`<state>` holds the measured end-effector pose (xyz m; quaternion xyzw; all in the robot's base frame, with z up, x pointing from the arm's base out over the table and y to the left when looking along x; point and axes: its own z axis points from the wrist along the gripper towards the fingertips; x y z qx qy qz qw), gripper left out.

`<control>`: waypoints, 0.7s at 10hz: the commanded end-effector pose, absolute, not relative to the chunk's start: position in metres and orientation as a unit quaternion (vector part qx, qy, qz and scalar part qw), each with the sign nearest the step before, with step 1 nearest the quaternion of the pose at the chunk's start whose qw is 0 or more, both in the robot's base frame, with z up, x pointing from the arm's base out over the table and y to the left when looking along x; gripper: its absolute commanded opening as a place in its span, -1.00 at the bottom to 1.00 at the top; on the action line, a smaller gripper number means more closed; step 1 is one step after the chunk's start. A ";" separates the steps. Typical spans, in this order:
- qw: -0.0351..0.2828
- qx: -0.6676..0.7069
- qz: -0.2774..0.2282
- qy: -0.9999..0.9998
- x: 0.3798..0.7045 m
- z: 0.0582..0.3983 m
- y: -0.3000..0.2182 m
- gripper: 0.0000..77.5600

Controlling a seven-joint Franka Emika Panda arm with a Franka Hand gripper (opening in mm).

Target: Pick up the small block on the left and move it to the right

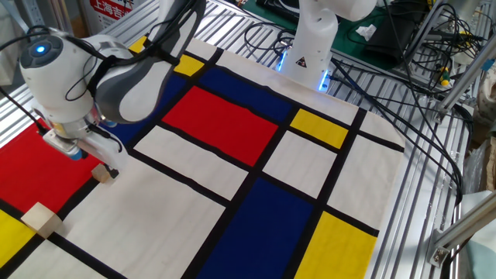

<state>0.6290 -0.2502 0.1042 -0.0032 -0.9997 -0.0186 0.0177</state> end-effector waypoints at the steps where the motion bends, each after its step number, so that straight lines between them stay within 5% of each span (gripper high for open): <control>1: 0.014 0.001 -0.015 -1.000 0.625 0.105 -0.250 1.00; 7: 0.004 0.014 -0.004 -1.000 0.625 0.086 -0.250 1.00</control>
